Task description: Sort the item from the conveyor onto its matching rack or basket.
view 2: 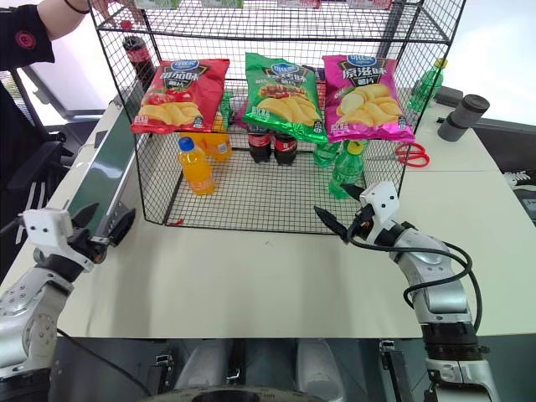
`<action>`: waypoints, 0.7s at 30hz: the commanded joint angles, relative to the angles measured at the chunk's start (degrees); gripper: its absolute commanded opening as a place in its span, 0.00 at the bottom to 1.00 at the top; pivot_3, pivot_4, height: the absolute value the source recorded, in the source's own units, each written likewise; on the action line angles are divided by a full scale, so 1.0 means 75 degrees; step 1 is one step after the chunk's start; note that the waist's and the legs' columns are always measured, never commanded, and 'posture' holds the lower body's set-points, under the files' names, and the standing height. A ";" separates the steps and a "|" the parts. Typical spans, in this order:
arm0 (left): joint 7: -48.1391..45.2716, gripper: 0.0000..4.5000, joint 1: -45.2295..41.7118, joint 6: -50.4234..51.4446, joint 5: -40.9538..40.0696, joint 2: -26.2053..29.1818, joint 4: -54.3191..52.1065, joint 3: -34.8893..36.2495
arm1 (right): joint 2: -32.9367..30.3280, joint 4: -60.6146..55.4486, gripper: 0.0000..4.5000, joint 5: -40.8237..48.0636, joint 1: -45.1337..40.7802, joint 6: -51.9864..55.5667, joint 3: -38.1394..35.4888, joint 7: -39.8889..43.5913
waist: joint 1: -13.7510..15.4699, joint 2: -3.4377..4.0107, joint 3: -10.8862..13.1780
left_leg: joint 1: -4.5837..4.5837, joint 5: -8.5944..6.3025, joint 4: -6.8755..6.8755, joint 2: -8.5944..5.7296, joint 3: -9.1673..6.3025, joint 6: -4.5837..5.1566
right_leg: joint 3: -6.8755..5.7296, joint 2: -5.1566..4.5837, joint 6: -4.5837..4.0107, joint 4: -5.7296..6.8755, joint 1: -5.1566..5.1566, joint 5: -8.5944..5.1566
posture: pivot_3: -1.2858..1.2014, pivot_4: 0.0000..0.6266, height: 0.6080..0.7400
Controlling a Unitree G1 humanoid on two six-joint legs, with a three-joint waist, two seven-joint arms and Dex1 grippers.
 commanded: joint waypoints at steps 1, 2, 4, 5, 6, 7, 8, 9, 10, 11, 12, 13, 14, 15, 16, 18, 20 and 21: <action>0.0572 1.00 -0.0138 -0.0183 -0.0184 -0.0117 0.0223 0.0730 | 0.0120 0.0199 0.99 -0.0160 -0.0271 -0.0325 0.0056 -0.0008 | 0.0005 -0.0001 0.0000 | 0.0000 0.0000 0.0000 0.0000 -0.0001 0.0000 | -0.0001 0.0000 0.0000 0.0001 0.0000 0.0000 | 0.52 0.24 1.00; 0.0737 1.00 -0.0177 -0.0253 -0.0110 -0.0155 0.0321 0.0811 | 0.0172 0.0245 0.99 -0.0213 -0.0317 -0.0369 0.0101 -0.0026 | 0.0006 -0.0001 -0.0001 | 0.0000 0.0000 0.0000 0.0000 -0.0001 0.0000 | -0.0002 0.0001 0.0000 0.0001 0.0000 0.0000 | 0.52 0.24 1.00; 0.0931 1.00 -0.0233 -0.0343 0.0087 -0.0185 0.0491 0.0792 | 0.0279 0.0251 0.99 -0.0312 -0.0357 -0.0421 0.0176 -0.0086 | 0.0012 -0.0003 -0.0002 | 0.0000 0.0000 0.0000 0.0000 -0.0001 0.0000 | -0.0003 0.0001 0.0000 0.0001 0.0000 0.0000 | 0.52 0.24 1.00; 0.0995 1.00 -0.0290 -0.0368 0.0178 -0.0184 0.0631 0.0745 | 0.0331 0.0238 0.99 -0.0398 -0.0371 -0.0442 0.0238 -0.0148 | 0.0013 -0.0003 -0.0002 | 0.0000 0.0000 0.0000 0.0000 -0.0001 0.0000 | -0.0003 0.0001 0.0000 0.0001 0.0001 0.0000 | 0.52 0.24 1.00; 0.1066 1.00 -0.0363 -0.0444 0.0332 -0.0148 0.0792 0.0671 | 0.0374 0.0199 0.99 -0.0467 -0.0377 -0.0435 0.0289 -0.0226 | 0.0011 -0.0004 -0.0002 | -0.0001 0.0000 0.0000 0.0000 -0.0001 0.0000 | -0.0003 0.0001 0.0000 0.0000 0.0001 0.0000 | 0.52 0.24 1.00; 0.1125 1.00 -0.0434 -0.0552 0.0494 -0.0114 0.0942 0.0608 | 0.0408 0.0147 0.99 -0.0504 -0.0372 -0.0414 0.0319 -0.0274 | 0.0012 -0.0004 -0.0002 | -0.0001 0.0000 0.0000 0.0000 -0.0001 0.0000 | -0.0003 0.0001 0.0001 0.0001 0.0001 0.0000 | 0.52 0.24 1.00; 0.1165 1.00 -0.0540 -0.0686 0.0665 -0.0060 0.1159 0.0548 | 0.0439 0.0038 0.99 -0.0462 -0.0356 -0.0293 0.0338 -0.0290 | 0.0009 -0.0004 -0.0002 | 0.0000 0.0000 0.0000 0.0000 -0.0001 0.0000 | -0.0004 0.0002 0.0001 0.0001 0.0001 0.0000 | 0.52 0.24 1.00; 0.1182 1.00 -0.0611 -0.0789 0.0777 -0.0026 0.1304 0.0512 | 0.0457 -0.0038 0.99 -0.0421 -0.0344 -0.0203 0.0342 -0.0291 | 0.0011 -0.0004 -0.0002 | 0.0000 0.0000 0.0000 0.0000 -0.0001 0.0000 | -0.0004 0.0002 0.0001 0.0002 0.0001 0.0000 | 0.52 0.24 1.00; 0.1175 1.00 -0.0744 -0.0870 0.0811 -0.0027 0.1425 0.0483 | 0.0483 -0.0198 0.99 -0.0260 -0.0299 0.0013 0.0331 -0.0273 | 0.0011 -0.0005 -0.0003 | 0.0000 0.0000 0.0000 0.0000 -0.0001 0.0000 | -0.0005 0.0002 0.0001 0.0002 0.0000 0.0000 | 0.52 0.24 1.00; 0.1167 1.00 -0.0866 -0.0941 0.0843 -0.0026 0.1515 0.0446 | 0.0504 -0.0343 0.99 -0.0138 -0.0254 0.0191 0.0328 -0.0277 | 0.0011 -0.0005 -0.0003 | 0.0000 0.0000 0.0000 0.0000 -0.0001 0.0000 | -0.0005 0.0002 0.0001 0.0002 0.0000 0.0000 | 0.52 0.24 1.00; 0.1158 1.00 -0.0948 -0.0993 0.0860 -0.0027 0.1573 0.0423 | 0.0517 -0.0442 0.99 -0.0064 -0.0226 0.0314 0.0326 -0.0288 | 0.0015 -0.0006 -0.0003 | 0.0000 0.0000 0.0000 0.0000 0.0000 0.0000 | -0.0005 0.0001 0.0001 0.0001 0.0000 0.0000 | 0.52 0.24 1.00; 0.1156 1.00 -0.1059 -0.1023 0.0902 -0.0021 0.1681 0.0374 | 0.0545 -0.0559 0.99 -0.0047 -0.0184 0.0386 0.0331 -0.0343 | 0.0016 -0.0007 -0.0004 | -0.0001 0.0000 0.0000 0.0000 -0.0002 0.0000 | -0.0005 0.0000 0.0001 0.0001 0.0000 0.0000 | 0.52 0.24 1.00; 0.1153 1.00 -0.1128 -0.1046 0.0935 -0.0011 0.1767 0.0343 | 0.0561 -0.0631 0.99 -0.0057 -0.0162 0.0421 0.0339 -0.0393 | 0.0012 -0.0008 -0.0005 | -0.0002 0.0000 0.0000 0.0000 -0.0003 0.0000 | -0.0006 -0.0001 0.0001 0.0001 0.0000 0.0001 | 0.52 0.24 1.00; 0.1161 1.00 -0.1215 -0.1060 0.0967 -0.0007 0.1868 0.0296 | 0.0597 -0.0733 0.99 -0.0019 -0.0125 0.0543 0.0335 -0.0461 | 0.0011 -0.0008 -0.0005 | -0.0002 0.0000 0.0000 0.0001 -0.0002 0.0000 | -0.0006 -0.0002 0.0001 0.0001 0.0000 0.0000 | 0.52 0.24 1.00; 0.1125 1.00 -0.1375 -0.1171 0.1014 -0.0012 0.2054 0.0212 | 0.0623 -0.0955 0.99 -0.0052 -0.0034 0.0687 0.0402 -0.0572 | 0.0010 -0.0008 -0.0005 | -0.0002 0.0000 0.0000 0.0001 -0.0003 0.0000 | -0.0006 -0.0003 0.0001 0.0001 0.0000 0.0001 | 0.52 0.24 1.00; 0.1076 1.00 -0.1682 -0.1386 0.1120 -0.0025 0.2453 0.0078 | 0.0697 -0.1412 0.99 -0.0046 0.0147 0.0927 0.0549 -0.0715 | 0.0011 -0.0008 -0.0005 | -0.0002 0.0000 -0.0001 0.0001 -0.0003 -0.0001 | -0.0006 -0.0004 0.0001 0.0002 -0.0001 0.0001 | 0.52 0.24 1.00; 0.1075 1.00 -0.1865 -0.1564 0.1210 -0.0012 0.2764 0.0028 | 0.0822 -0.1603 0.99 -0.0284 0.0256 0.0616 0.0654 -0.0893 | 0.0011 -0.0009 -0.0006 | -0.0002 0.0000 -0.0001 0.0001 -0.0004 -0.0001 | -0.0008 -0.0004 0.0001 0.0002 -0.0001 0.0001 | 0.52 0.24 1.00; 0.1089 1.00 -0.1921 -0.1642 0.1249 -0.0008 0.2860 0.0013 | 0.0848 -0.1635 0.99 -0.0488 0.0313 0.0412 0.0722 -0.0993 | -0.0008 -0.0010 -0.0006 | -0.0003 0.0000 -0.0001 0.0001 -0.0004 -0.0001 | -0.0010 -0.0003 0.0001 0.0002 -0.0002 0.0001 | 0.52 0.24 1.00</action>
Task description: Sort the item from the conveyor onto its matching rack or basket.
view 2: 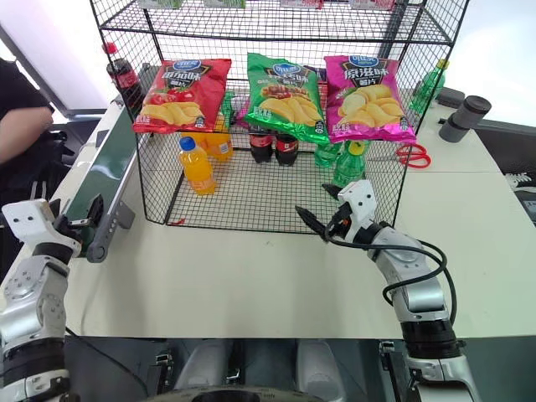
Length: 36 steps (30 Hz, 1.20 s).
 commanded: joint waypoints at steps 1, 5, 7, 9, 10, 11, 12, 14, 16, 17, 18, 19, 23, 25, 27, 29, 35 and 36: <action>0.0002 1.00 -0.0207 -0.0433 0.0155 0.0138 0.0234 -0.0028 | 0.0124 -0.0545 0.99 -0.0353 0.0101 -0.0528 0.0144 -0.0242 | -0.0031 0.0000 0.0000 | 0.0000 0.0000 0.0000 0.0000 0.0003 0.0000 | 0.0002 0.0000 0.0000 0.0000 -0.0001 0.0000 | 0.52 0.24 1.00; 0.0051 1.00 -0.0320 -0.0511 0.0174 0.0097 0.0391 -0.0075 | -0.0048 -0.0849 0.99 0.0207 0.0300 -0.0141 0.0249 0.0343 | -0.0011 -0.0002 -0.0001 | 0.0000 0.0000 0.0000 0.0000 0.0004 0.0000 | 0.0001 -0.0001 0.0001 -0.0001 -0.0002 0.0001 | 0.52 0.24 1.00; 0.0083 1.00 -0.0343 -0.0534 0.0207 0.0063 0.0395 -0.0108 | -0.0110 -0.0940 0.99 0.0198 0.0383 -0.0059 0.0376 0.0462 | -0.0008 -0.0003 -0.0002 | 0.0000 0.0000 0.0000 0.0000 0.0003 0.0000 | 0.0001 -0.0003 0.0001 -0.0001 -0.0001 0.0001 | 0.52 0.24 1.00; 0.0093 1.00 -0.0337 -0.0583 0.0203 0.0023 0.0362 -0.0124 | -0.0057 -0.1007 0.99 0.0278 0.0416 0.0002 0.0414 0.0503 | -0.0010 -0.0003 -0.0002 | 0.0000 0.0000 0.0000 0.0000 0.0002 0.0000 | 0.0001 -0.0004 0.0001 -0.0001 -0.0001 0.0001 | 0.52 0.24 1.00; 0.0123 1.00 -0.0323 -0.0595 0.0200 0.0008 0.0324 -0.0110 | -0.0037 -0.1016 0.99 0.0260 0.0415 -0.0010 0.0453 0.0513 | -0.0011 -0.0003 -0.0002 | 0.0000 0.0000 0.0000 0.0000 0.0001 0.0000 | 0.0001 -0.0004 0.0001 -0.0001 -0.0001 0.0001 | 0.52 0.24 1.00; 0.0148 1.00 -0.0303 -0.0604 0.0188 -0.0001 0.0285 -0.0086 | -0.0024 -0.1016 0.99 0.0229 0.0413 -0.0029 0.0493 0.0512 | -0.0013 -0.0003 -0.0002 | 0.0000 0.0000 0.0000 0.0000 0.0001 0.0000 | 0.0000 -0.0005 0.0001 -0.0001 -0.0001 0.0001 | 0.52 0.24 1.00; 0.0177 1.00 -0.0285 -0.0604 0.0177 -0.0006 0.0254 -0.0065 | -0.0018 -0.0995 0.99 0.0197 0.0402 -0.0055 0.0522 0.0512 | -0.0013 -0.0003 -0.0002 | 0.0000 0.0000 0.0000 0.0000 0.0001 0.0000 | 0.0001 -0.0005 0.0001 -0.0001 -0.0001 0.0001 | 0.52 0.24 1.00; 0.0258 1.00 -0.0210 -0.0590 0.0190 0.0027 0.0205 -0.0006 | 0.0003 -0.0955 0.99 0.0169 0.0378 -0.0094 0.0565 0.0510 | -0.0011 -0.0003 -0.0002 | 0.0000 0.0000 0.0000 0.0000 0.0001 0.0000 | 0.0001 -0.0005 0.0001 -0.0001 -0.0001 0.0001 | 0.52 0.24 1.00; 0.0318 1.00 -0.0140 -0.0566 0.0158 0.0060 0.0166 0.0070 | 0.0017 -0.0924 0.99 0.0158 0.0359 -0.0124 0.0599 0.0512 | -0.0011 -0.0003 -0.0002 | 0.0000 0.0000 0.0000 0.0000 0.0001 0.0000 | 0.0001 -0.0006 0.0001 -0.0001 -0.0001 0.0001 | 0.52 0.24 1.00; 0.0334 1.00 -0.0116 -0.0550 0.0119 0.0073 0.0147 0.0105 | 0.0022 -0.0912 0.99 0.0156 0.0351 -0.0133 0.0615 0.0519 | -0.0014 -0.0003 -0.0002 | 0.0000 0.0000 0.0000 0.0000 0.0001 0.0000 | 0.0001 -0.0006 0.0001 -0.0001 -0.0001 0.0001 | 0.52 0.24 1.00; 0.0341 1.00 -0.0094 -0.0542 0.0091 0.0086 0.0134 0.0124 | 0.0027 -0.0900 0.99 0.0169 0.0344 -0.0135 0.0630 0.0544 | -0.0014 -0.0003 -0.0002 | 0.0000 0.0000 0.0000 0.0000 0.0001 0.0000 | 0.0001 -0.0007 0.0001 -0.0001 -0.0001 0.0001 | 0.52 0.24 1.00; 0.0329 1.00 -0.0079 -0.0548 0.0079 0.0104 0.0140 0.0130 | 0.0033 -0.0894 0.99 0.0170 0.0337 -0.0131 0.0654 0.0563 | -0.0012 -0.0003 -0.0002 | 0.0000 0.0000 0.0000 0.0000 0.0001 0.0000 | 0.0001 -0.0007 0.0001 -0.0001 -0.0001 0.0001 | 0.52 0.24 1.00; 0.0296 1.00 -0.0078 -0.0533 -0.0006 0.0117 0.0146 0.0173 | 0.0060 -0.0915 0.99 0.0219 0.0301 -0.0076 0.0722 0.0640 | -0.0008 -0.0003 -0.0002 | 0.0000 0.0000 0.0000 0.0000 0.0000 -0.0001 | 0.0001 -0.0008 0.0001 -0.0001 -0.0001 0.0000 | 0.52 0.24 1.00; 0.0278 1.00 -0.0074 -0.0536 -0.0023 0.0131 0.0172 0.0176 | 0.0062 -0.0947 0.99 0.0273 0.0296 -0.0017 0.0726 0.0658 | -0.0007 -0.0004 -0.0002 | 0.0000 0.0000 0.0000 -0.0001 0.0001 -0.0001 | 0.0001 -0.0009 0.0001 -0.0001 -0.0001 0.0000 | 0.52 0.24 1.00; 0.0266 1.00 -0.0066 -0.0551 -0.0034 0.0152 0.0200 0.0164 | 0.0059 -0.1007 0.99 0.0340 0.0314 0.0030 0.0747 0.0702 | -0.0007 -0.0004 -0.0002 | 0.0000 0.0000 0.0000 -0.0001 0.0000 -0.0001 | 0.0001 -0.0010 0.0001 -0.0001 -0.0001 0.0000 | 0.52 0.24 1.00; 0.0238 1.00 -0.0090 -0.0581 -0.0031 0.0189 0.0288 0.0144 | 0.0053 -0.1148 0.99 0.0476 0.0364 0.0083 0.0783 0.0805 | -0.0007 -0.0004 -0.0002 | 0.0000 0.0000 0.0000 0.0000 0.0000 -0.0001 | 0.0001 -0.0010 0.0000 -0.0001 -0.0001 0.0000 | 0.52 0.24 1.00; 0.0204 1.00 -0.0153 -0.0649 -0.0065 0.0252 0.0462 0.0150 | 0.0017 -0.1354 0.99 0.0492 0.0474 0.0032 0.0882 0.0963 | -0.0012 -0.0004 -0.0002 | 0.0000 -0.0001 -0.0001 0.0000 -0.0001 -0.0001 | 0.0000 -0.0010 0.0000 -0.0001 -0.0001 0.0000 | 0.52 0.24 1.00; 0.0164 1.00 -0.0167 -0.0652 -0.0129 0.0239 0.0473 0.0169 | 0.0027 -0.1361 0.99 0.0472 0.0484 0.0029 0.0905 0.0959 | -0.0010 -0.0004 -0.0002 | 0.0000 -0.0001 -0.0001 0.0000 -0.0002 -0.0001 | 0.0000 -0.0010 0.0000 -0.0001 -0.0001 0.0000 | 0.52 0.24 1.00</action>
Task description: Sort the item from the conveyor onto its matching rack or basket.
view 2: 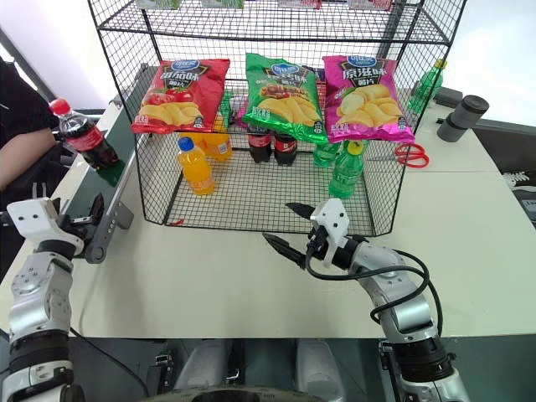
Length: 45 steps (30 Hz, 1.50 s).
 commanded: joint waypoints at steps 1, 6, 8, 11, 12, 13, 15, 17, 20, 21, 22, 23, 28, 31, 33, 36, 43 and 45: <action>-0.0116 1.00 -0.0088 -0.0206 -0.0177 0.0111 -0.0060 0.0208 | 0.0023 -0.0406 0.99 0.0065 0.0038 -0.0116 0.0077 0.0029 | 0.0002 0.0000 0.0000 | 0.0000 0.0000 0.0000 0.0000 0.0000 0.0000 | -0.0001 0.0000 0.0000 0.0000 0.0000 0.0000 | 0.52 0.24 1.00; -0.0103 1.00 -0.0055 -0.0246 -0.0199 0.0116 -0.0059 0.0219 | 0.0062 -0.0440 0.99 0.0045 0.0072 -0.0109 0.0179 0.0004 | 0.0003 0.0000 0.0000 | 0.0000 0.0000 0.0000 0.0000 -0.0001 0.0000 | 0.0000 -0.0003 0.0000 0.0000 0.0000 0.0000 | 0.52 0.24 1.00; -0.0085 1.00 -0.0034 -0.0256 -0.0219 0.0108 -0.0083 0.0233 | 0.0070 -0.0454 0.99 0.0036 0.0086 -0.0111 0.0216 -0.0014 | 0.0001 0.0000 0.0000 | 0.0000 0.0000 0.0000 0.0000 -0.0001 0.0000 | 0.0000 -0.0004 -0.0001 0.0000 0.0000 0.0000 | 0.52 0.24 1.00; -0.0071 1.00 -0.0022 -0.0287 -0.0255 0.0089 -0.0098 0.0245 | 0.0073 -0.0440 0.99 -0.0002 0.0094 -0.0136 0.0283 -0.0033 | 0.0001 0.0000 0.0000 | 0.0000 0.0000 0.0000 0.0000 -0.0002 0.0000 | 0.0000 -0.0005 -0.0001 0.0000 0.0000 0.0000 | 0.52 0.24 1.00; -0.0051 1.00 -0.0019 -0.0325 -0.0251 0.0085 -0.0101 0.0258 | 0.0073 -0.0442 0.99 -0.0010 0.0095 -0.0135 0.0301 -0.0036 | 0.0001 0.0000 0.0000 | 0.0000 0.0000 0.0000 0.0000 -0.0002 0.0000 | 0.0000 -0.0005 -0.0001 -0.0001 0.0000 0.0000 | 0.52 0.24 1.00; -0.0040 1.00 -0.0019 -0.0371 -0.0253 0.0075 -0.0105 0.0271 | 0.0071 -0.0441 0.99 -0.0019 0.0097 -0.0135 0.0314 -0.0037 | 0.0001 0.0000 0.0000 | 0.0000 0.0000 0.0000 0.0000 -0.0002 0.0000 | 0.0000 -0.0006 -0.0001 -0.0001 0.0000 0.0000 | 0.52 0.24 1.00; -0.0022 1.00 -0.0004 -0.0427 -0.0241 0.0074 -0.0116 0.0291 | 0.0042 -0.0433 0.99 -0.0067 0.0122 -0.0161 0.0360 -0.0019 | 0.0001 0.0000 0.0000 | 0.0000 0.0000 -0.0001 0.0000 -0.0002 -0.0001 | 0.0000 -0.0006 -0.0002 -0.0001 -0.0001 -0.0001 | 0.52 0.24 1.00; 0.0001 1.00 0.0012 -0.0434 -0.0222 0.0083 -0.0120 0.0303 | 0.0021 -0.0427 0.99 -0.0100 0.0147 -0.0193 0.0394 -0.0009 | 0.0002 0.0000 0.0000 | 0.0000 0.0000 -0.0001 0.0001 -0.0003 -0.0001 | 0.0000 -0.0007 -0.0002 -0.0001 -0.0001 -0.0001 | 0.52 0.24 1.00; 0.0013 1.00 0.0025 -0.0455 -0.0252 0.0089 -0.0112 0.0314 | 0.0026 -0.0436 0.99 -0.0105 0.0159 -0.0195 0.0402 -0.0012 | 0.0002 0.0000 0.0000 | 0.0000 -0.0001 -0.0001 0.0000 -0.0003 -0.0001 | 0.0001 -0.0009 -0.0002 -0.0003 -0.0001 -0.0001 | 0.52 0.24 1.00; 0.0026 0.95 0.0042 -0.0480 -0.0243 0.0097 -0.0101 0.0329 | 0.0034 -0.0427 1.00 -0.0121 0.0152 -0.0197 0.0419 -0.0013 | 0.0004 0.0000 0.0000 | -0.0001 -0.0001 -0.0001 0.0000 -0.0002 -0.0001 | 0.0001 -0.0010 -0.0002 -0.0003 -0.0001 -0.0001 | 0.52 0.24 1.00; 0.0051 0.89 0.0063 -0.0489 -0.0205 0.0114 -0.0099 0.0334 | 0.0042 -0.0410 1.00 -0.0137 0.0142 -0.0208 0.0432 -0.0013 | 0.0008 0.0000 0.0000 | -0.0001 -0.0001 -0.0001 0.0000 -0.0003 -0.0001 | 0.0001 -0.0011 -0.0003 -0.0003 -0.0001 -0.0001 | 0.52 0.24 1.00; 0.0059 0.84 0.0091 -0.0482 -0.0168 0.0146 -0.0112 0.0340 | 0.0048 -0.0403 1.00 -0.0149 0.0135 -0.0211 0.0443 -0.0017 | 0.0010 0.0000 0.0000 | -0.0001 -0.0001 -0.0001 0.0000 -0.0002 -0.0001 | 0.0000 -0.0012 -0.0003 -0.0004 -0.0001 -0.0001 | 0.52 0.24 1.00; -0.0548 0.84 0.0352 -0.0326 -0.0535 0.0381 -0.0709 0.0435 | 0.0037 -0.0374 1.00 -0.0165 0.0119 -0.0228 0.0434 -0.0004 | -0.0002 0.0000 0.0000 | -0.0002 -0.0001 -0.0002 0.0001 -0.0003 -0.0002 | 0.0000 -0.0015 -0.0005 -0.0005 -0.0002 -0.0001 | 0.52 0.24 1.00; -0.1535 0.84 0.0638 0.0171 -0.1214 0.0878 -0.1602 0.0468 | 0.0027 -0.0372 1.00 -0.0131 0.0074 -0.0197 0.0396 0.0007 | -0.0017 -0.0022 0.0003 | -0.0009 -0.0001 -0.0007 0.0002 -0.0006 -0.0003 | 0.0000 -0.0018 -0.0007 -0.0008 -0.0011 -0.0002 | 0.52 0.24 1.00; -0.2060 0.84 0.0760 0.0521 -0.1568 0.1146 -0.2030 0.0431 | 0.0022 -0.0379 1.00 -0.0116 0.0044 -0.0172 0.0395 0.0020 | -0.0011 -0.0032 0.0004 | -0.0021 -0.0002 -0.0011 0.0005 -0.0012 -0.0006 | -0.0003 -0.0019 -0.0020 -0.0013 -0.0021 -0.0009 | 0.52 0.24 1.00; -0.2823 0.84 0.0985 0.1143 -0.2014 0.1531 -0.2714 0.0181 | 0.0025 -0.0418 1.00 -0.0005 -0.0051 -0.0073 0.0393 0.0083 | -0.0023 -0.0029 0.0004 | -0.0023 -0.0003 -0.0015 0.0001 -0.0013 -0.0008 | -0.0005 -0.0031 -0.0036 -0.0024 -0.0020 -0.0017 | 0.52 0.24 1.00; -0.2802 0.84 0.1086 0.1771 -0.1960 0.1228 -0.3307 -0.0557 | 0.0042 -0.0325 1.00 0.0018 -0.0207 -0.0089 0.0372 0.0032 | -0.0049 -0.0015 0.0008 | -0.0022 -0.0003 -0.0029 -0.0004 -0.0007 -0.0009 | -0.0002 -0.0037 -0.0040 -0.0034 -0.0023 -0.0018 | 0.52 0.24 1.00; -0.2941 0.84 0.1163 0.1986 -0.2115 0.1100 -0.3491 -0.0726 | 0.0033 -0.0419 1.00 0.0030 -0.0146 -0.0068 0.0367 -0.0014 | -0.0052 -0.0016 0.0008 | -0.0023 -0.0003 -0.0033 -0.0001 -0.0007 -0.0008 | -0.0004 -0.0035 -0.0037 -0.0031 -0.0030 -0.0017 | 0.52 0.24 1.00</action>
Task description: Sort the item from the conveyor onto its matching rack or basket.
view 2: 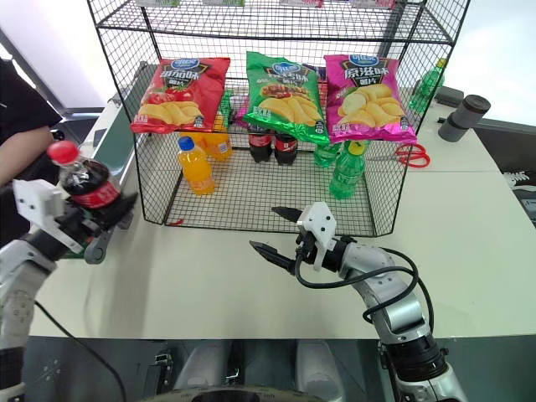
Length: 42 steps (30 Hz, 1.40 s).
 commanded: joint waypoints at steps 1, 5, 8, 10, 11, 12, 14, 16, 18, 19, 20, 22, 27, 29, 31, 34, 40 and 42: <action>-0.0249 0.84 0.0063 0.0170 -0.0269 -0.0003 -0.0514 -0.0140 | 0.0012 -0.0414 1.00 0.0129 0.0075 -0.0022 -0.0130 -0.0062 | 0.0008 0.0000 0.0000 | -0.0002 0.0001 -0.0001 0.0000 0.0000 0.0001 | -0.0001 0.0001 0.0003 0.0003 -0.0003 0.0001 | 0.52 0.24 1.00; -0.1048 0.84 0.0093 0.0717 -0.0456 0.0092 -0.0979 -0.1037 | -0.0086 -0.0816 1.00 0.0668 0.0077 0.0498 -0.0339 -0.0022 | 0.0059 0.0000 0.0000 | -0.0004 0.0001 0.0000 -0.0002 0.0002 0.0002 | 0.0000 0.0003 0.0003 -0.0001 0.0002 0.0001 | 0.52 0.24 1.00; -0.1636 0.84 -0.0125 0.0990 -0.0385 0.0155 -0.1237 -0.1923 | -0.0220 -0.1334 1.00 0.1458 0.0038 0.1296 -0.0398 0.0131 | 0.0060 0.0000 0.0000 | -0.0004 0.0001 0.0007 -0.0005 0.0001 0.0002 | 0.0000 -0.0001 -0.0002 -0.0004 0.0007 -0.0001 | 0.52 0.24 1.00; -0.2064 0.84 -0.0357 0.1001 -0.0210 0.0177 -0.1267 -0.2546 | -0.0284 -0.1619 1.00 0.1881 -0.0049 0.1764 -0.0376 0.0118 | 0.0050 0.0000 0.0000 | -0.0004 0.0001 0.0007 -0.0004 0.0000 0.0002 | 0.0001 -0.0001 -0.0003 -0.0003 0.0007 -0.0002 | 0.52 0.24 1.00; -0.2263 0.84 -0.0524 0.0974 -0.0136 0.0154 -0.1234 -0.2836 | -0.0302 -0.1717 1.00 0.2050 -0.0111 0.1982 -0.0358 0.0080 | 0.0050 0.0002 0.0001 | -0.0004 0.0001 0.0007 -0.0003 -0.0001 0.0002 | 0.0000 -0.0001 -0.0003 -0.0002 0.0006 -0.0002 | 0.52 0.24 1.00; -0.2419 0.84 -0.0700 0.0928 -0.0068 0.0113 -0.1166 -0.3069 | -0.0304 -0.1780 1.00 0.2154 -0.0167 0.2131 -0.0340 0.0040 | 0.0047 0.0004 0.0002 | -0.0004 0.0001 0.0006 -0.0003 -0.0001 0.0002 | 0.0000 -0.0001 -0.0003 0.0000 0.0004 -0.0002 | 0.52 0.24 1.00; -0.2682 0.84 -0.1132 0.0834 0.0097 -0.0019 -0.0947 -0.3517 | -0.0264 -0.1870 1.00 0.2218 -0.0253 0.2341 -0.0261 -0.0089 | 0.0038 0.0004 0.0002 | -0.0004 0.0002 0.0006 -0.0003 -0.0001 0.0003 | 0.0000 0.0000 -0.0003 0.0001 0.0004 -0.0002 | 0.52 0.24 1.00; -0.3018 0.84 -0.1609 0.0699 0.0273 -0.0159 -0.0727 -0.3947 | -0.0166 -0.1928 1.00 0.2239 -0.0326 0.2483 -0.0190 -0.0257 | 0.0048 0.0005 0.0002 | -0.0004 0.0002 0.0007 -0.0004 0.0000 0.0003 | 0.0000 0.0001 -0.0003 0.0000 0.0004 -0.0002 | 0.52 0.24 1.00; -0.3194 0.84 -0.2007 0.0668 0.0335 -0.0316 -0.0500 -0.4147 | -0.0131 -0.1959 1.00 0.2264 -0.0345 0.2579 -0.0162 -0.0344 | 0.0049 0.0005 0.0002 | -0.0006 0.0003 0.0008 -0.0005 0.0000 0.0005 | -0.0001 0.0005 -0.0002 0.0000 0.0004 -0.0001 | 0.52 0.24 1.00; -0.3285 0.84 -0.2183 0.0692 0.0338 -0.0382 -0.0401 -0.4222 | -0.0120 -0.1963 1.00 0.2246 -0.0340 0.2593 -0.0147 -0.0385 | 0.0044 0.0005 0.0002 | -0.0007 0.0003 0.0008 -0.0006 0.0001 0.0005 | -0.0001 0.0006 -0.0001 0.0000 0.0003 -0.0001 | 0.52 0.24 1.00; -0.3398 0.84 -0.2325 0.0680 0.0367 -0.0429 -0.0321 -0.4297 | -0.0103 -0.1963 1.00 0.2229 -0.0341 0.2602 -0.0140 -0.0433 | 0.0060 0.0005 0.0002 | -0.0008 0.0003 0.0008 -0.0006 0.0001 0.0005 | 0.0000 0.0010 0.0001 -0.0002 0.0003 0.0000 | 0.52 0.24 1.00; -0.3622 0.84 -0.2535 0.0599 0.0483 -0.0474 -0.0179 -0.4471 | -0.0043 -0.1967 1.00 0.2238 -0.0353 0.2598 -0.0164 -0.0530 | 0.0058 0.0005 0.0002 | -0.0012 0.0003 0.0013 -0.0005 0.0000 0.0006 | -0.0001 0.0021 0.0005 0.0000 0.0003 0.0002 | 0.52 0.24 1.00; -0.3873 0.84 -0.2845 0.0285 0.0930 -0.0623 0.0161 -0.4820 | 0.0019 -0.2048 1.00 0.2385 -0.0370 0.2687 -0.0204 -0.0652 | 0.0064 0.0004 0.0002 | -0.0012 0.0004 0.0021 -0.0004 0.0001 0.0009 | -0.0001 0.0041 0.0028 0.0003 0.0004 0.0013 | 0.52 0.24 1.00; -0.3896 0.84 -0.2918 0.0253 0.0988 -0.0705 0.0217 -0.4852 | 0.0036 -0.2058 1.00 0.2412 -0.0371 0.2709 -0.0192 -0.0682 | 0.0067 0.0004 0.0002 | -0.0014 0.0004 0.0025 -0.0004 0.0000 0.0009 | -0.0002 0.0056 0.0031 0.0004 0.0004 0.0014 | 0.52 0.24 1.00; -0.3887 0.84 -0.2989 0.0199 0.1060 -0.0795 0.0265 -0.4872 | 0.0050 -0.2050 1.00 0.2491 -0.0369 0.2780 -0.0183 -0.0679 | 0.0066 0.0004 0.0002 | -0.0016 0.0004 0.0028 -0.0004 -0.0001 0.0010 | -0.0002 0.0067 0.0033 0.0005 0.0004 0.0014 | 0.52 0.24 1.00; -0.3858 0.83 -0.3057 0.0187 0.1122 -0.0893 0.0319 -0.4856 | 0.0043 -0.2031 0.88 0.2567 -0.0364 0.2845 -0.0168 -0.0671 | 0.0069 0.0004 0.0002 | -0.0016 0.0004 0.0031 -0.0003 -0.0002 0.0010 | -0.0002 0.0074 0.0035 0.0007 0.0004 0.0015 | 0.52 0.24 1.00; -0.3846 0.83 -0.2975 0.0400 0.0953 -0.0962 0.0170 -0.4732 | 0.0036 -0.1960 0.67 0.2457 -0.0422 0.2764 -0.0147 -0.0665 | 0.0066 0.0004 0.0002 | -0.0016 0.0004 0.0032 0.0001 -0.0006 0.0010 | 0.0000 0.0083 0.0036 0.0010 0.0004 0.0015 | 0.52 0.24 1.00; -0.3829 1.00 -0.2930 0.0591 0.0794 -0.0972 0.0109 -0.4655 | 0.0055 -0.1900 0.67 0.2351 -0.0452 0.2676 -0.0138 -0.0686 | 0.0066 0.0004 0.0002 | -0.0017 0.0004 0.0032 0.0001 -0.0006 0.0010 | 0.0000 0.0083 0.0036 0.0011 0.0004 0.0015 | 0.52 0.24 1.00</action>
